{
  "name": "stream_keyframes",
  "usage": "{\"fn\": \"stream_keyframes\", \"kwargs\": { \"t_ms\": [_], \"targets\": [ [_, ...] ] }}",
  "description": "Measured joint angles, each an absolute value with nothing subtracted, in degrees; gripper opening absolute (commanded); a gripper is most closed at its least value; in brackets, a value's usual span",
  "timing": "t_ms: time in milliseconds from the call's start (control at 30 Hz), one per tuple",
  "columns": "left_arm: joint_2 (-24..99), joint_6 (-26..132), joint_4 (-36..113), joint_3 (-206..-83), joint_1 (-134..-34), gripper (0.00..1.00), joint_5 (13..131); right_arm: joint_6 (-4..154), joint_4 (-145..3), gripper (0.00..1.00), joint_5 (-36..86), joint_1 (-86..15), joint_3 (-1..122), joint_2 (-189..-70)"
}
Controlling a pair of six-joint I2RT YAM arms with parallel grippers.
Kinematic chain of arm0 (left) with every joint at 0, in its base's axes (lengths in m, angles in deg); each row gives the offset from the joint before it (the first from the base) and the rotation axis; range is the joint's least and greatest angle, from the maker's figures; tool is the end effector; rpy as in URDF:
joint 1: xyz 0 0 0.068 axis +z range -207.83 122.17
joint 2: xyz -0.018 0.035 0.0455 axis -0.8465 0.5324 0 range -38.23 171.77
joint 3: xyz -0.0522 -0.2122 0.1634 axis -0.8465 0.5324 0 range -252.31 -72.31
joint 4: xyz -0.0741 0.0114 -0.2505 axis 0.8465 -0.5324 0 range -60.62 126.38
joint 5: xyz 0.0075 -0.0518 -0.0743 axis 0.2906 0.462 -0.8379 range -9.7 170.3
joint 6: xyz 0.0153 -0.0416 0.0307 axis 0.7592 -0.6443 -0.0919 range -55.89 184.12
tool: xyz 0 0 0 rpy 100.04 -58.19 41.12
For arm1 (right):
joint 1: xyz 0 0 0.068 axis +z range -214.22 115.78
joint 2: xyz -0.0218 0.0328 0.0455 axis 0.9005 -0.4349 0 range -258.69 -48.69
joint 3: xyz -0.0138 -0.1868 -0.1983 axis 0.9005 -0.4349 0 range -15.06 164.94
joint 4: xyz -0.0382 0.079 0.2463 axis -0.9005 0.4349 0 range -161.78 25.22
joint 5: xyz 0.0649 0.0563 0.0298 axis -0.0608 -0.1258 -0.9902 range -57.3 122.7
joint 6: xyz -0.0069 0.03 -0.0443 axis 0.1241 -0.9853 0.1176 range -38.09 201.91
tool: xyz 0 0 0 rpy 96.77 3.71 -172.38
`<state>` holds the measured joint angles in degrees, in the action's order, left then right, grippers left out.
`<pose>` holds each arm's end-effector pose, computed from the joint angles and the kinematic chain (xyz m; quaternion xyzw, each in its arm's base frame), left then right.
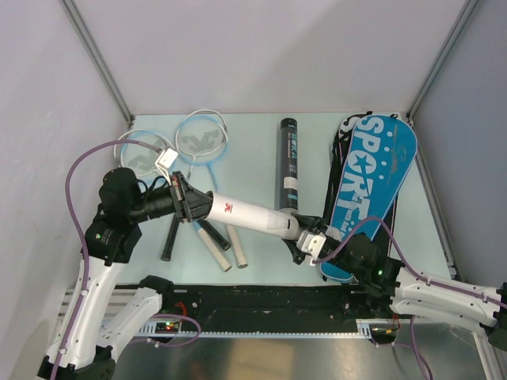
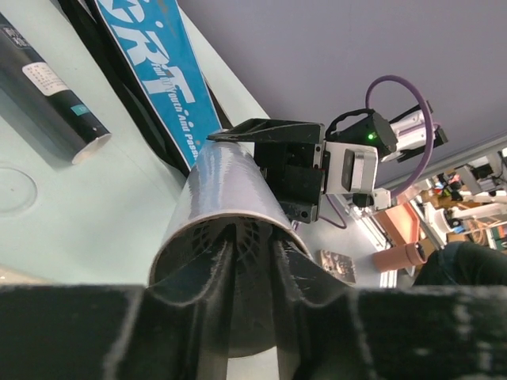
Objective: Pack up the badminton gear
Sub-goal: Place the shuttlecock at the shuttle tube, then close the lid on the shuttle tube.
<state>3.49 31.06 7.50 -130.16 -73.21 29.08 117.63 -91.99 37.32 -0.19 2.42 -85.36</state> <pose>0.1233 -0.0628 0.3937 0.1583 0.7376 -0.5388 0.3748 0.0766 0.1506 0.2492 -0.5169 0.4732 0.1469 0.6980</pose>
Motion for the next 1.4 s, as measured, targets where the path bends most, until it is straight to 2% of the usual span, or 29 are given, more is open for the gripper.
{"fn": "stream_keyframes", "kwargs": {
  "t_ms": [100,267,533,833,1000,1233,1400],
  "targets": [
    [3.35,31.08,7.63,-130.16,-73.21,0.46,29.26,117.5,-91.88,0.36,37.24,-0.15,2.42,-84.74],
    [2.92,31.1,7.78,-130.81,-73.21,0.54,30.74,117.48,-89.21,0.36,37.76,-0.15,2.31,-81.82],
    [2.92,31.1,7.41,-136.43,-73.36,0.51,31.09,116.25,-88.25,0.36,39.14,-0.15,1.98,-77.69],
    [2.68,31.14,7.28,-141.33,-73.47,0.64,33.72,112.98,-83.68,0.36,41.5,-0.15,1.19,-73.29],
    [1.76,31.43,7.08,-141.41,-73.47,0.66,38.74,109.85,-80.1,0.35,44.14,-0.15,0.8,-70.06],
    [1.26,33.74,6.66,-134.77,-73.47,0.65,49.8,104.25,-78.92,0.35,51.71,-0.15,0.71,-64.4],
    [7.46,35.78,5.07,-128.82,-74.41,0.64,55.81,100.21,-79.2,0.34,56.36,-0.15,0.71,-59.81]
  ]
}}
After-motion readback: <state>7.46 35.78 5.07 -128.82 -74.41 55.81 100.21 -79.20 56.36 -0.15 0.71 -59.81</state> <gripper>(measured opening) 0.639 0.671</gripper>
